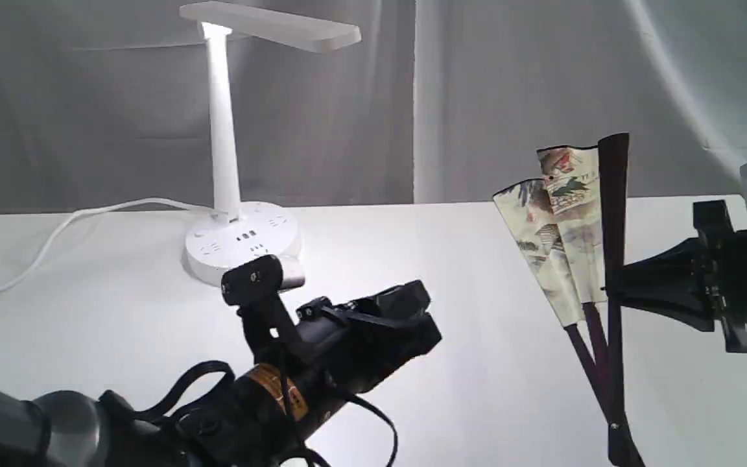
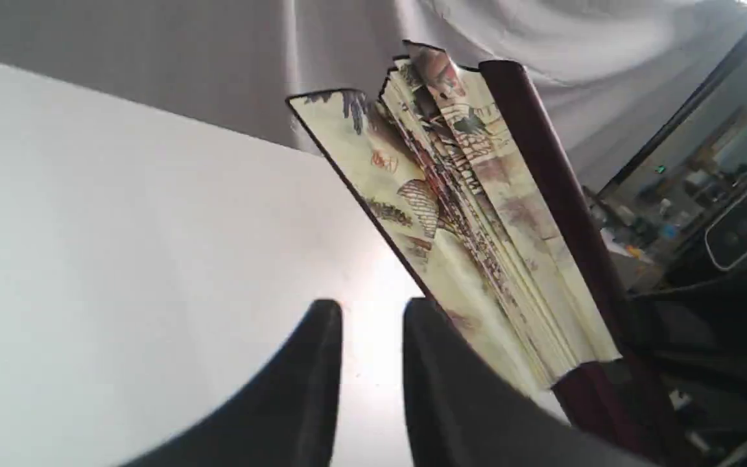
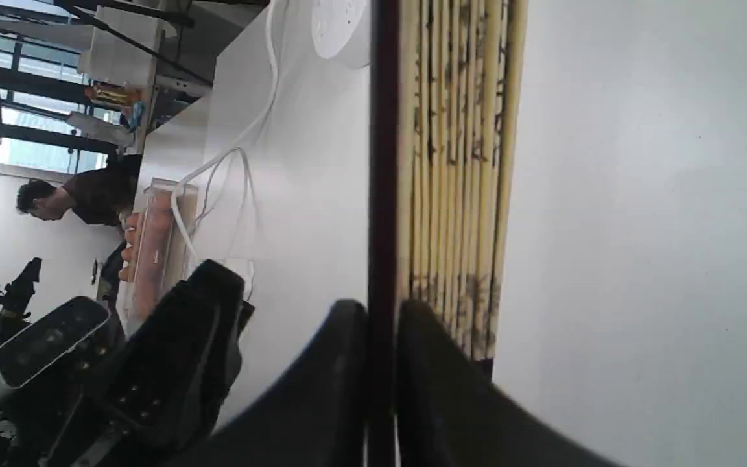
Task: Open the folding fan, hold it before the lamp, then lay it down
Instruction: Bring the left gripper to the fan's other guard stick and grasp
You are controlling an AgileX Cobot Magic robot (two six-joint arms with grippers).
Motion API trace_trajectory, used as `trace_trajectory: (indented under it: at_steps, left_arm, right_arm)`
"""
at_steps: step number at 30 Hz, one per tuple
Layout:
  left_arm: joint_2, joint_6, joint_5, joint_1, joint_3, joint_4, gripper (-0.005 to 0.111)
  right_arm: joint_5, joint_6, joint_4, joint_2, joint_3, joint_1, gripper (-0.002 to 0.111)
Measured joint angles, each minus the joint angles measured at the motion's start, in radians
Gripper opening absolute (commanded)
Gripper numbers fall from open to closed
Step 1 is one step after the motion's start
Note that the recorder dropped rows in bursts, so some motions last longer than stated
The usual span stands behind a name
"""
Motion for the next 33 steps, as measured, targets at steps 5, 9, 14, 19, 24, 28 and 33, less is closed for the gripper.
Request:
trace_trajectory:
  at_steps: [5, 9, 14, 19, 24, 28, 33]
  left_arm:
    - [0.051, -0.222, 0.036, 0.005, -0.071, 0.035, 0.056]
    - [0.093, -0.497, 0.042, 0.053, -0.141, 0.209, 0.06]
    - [0.169, -0.86, 0.036, 0.158, -0.245, 0.462, 0.06]
    - [0.232, -1.043, -0.082, 0.221, -0.294, 0.555, 0.06]
    - [0.272, -1.113, -0.16, 0.235, -0.313, 0.569, 0.06]
    - [0.283, -1.12, -0.175, 0.235, -0.313, 0.582, 0.06]
    - [0.283, -1.123, -0.189, 0.235, -0.318, 0.585, 0.06]
  right_arm:
    - [0.0, 0.0, 0.0, 0.0, 0.0, 0.0, 0.0]
    - [0.0, 0.0, 0.0, 0.0, 0.0, 0.009, 0.0]
    - [0.0, 0.0, 0.0, 0.0, 0.0, 0.033, 0.0]
    - [0.0, 0.0, 0.012, 0.0, 0.002, 0.046, 0.0]
    - [0.0, 0.0, 0.047, 0.0, 0.002, 0.06, 0.0]
    - [0.0, 0.0, 0.051, 0.0, 0.002, 0.081, 0.0]
    - [0.0, 0.0, 0.051, 0.0, 0.002, 0.092, 0.0]
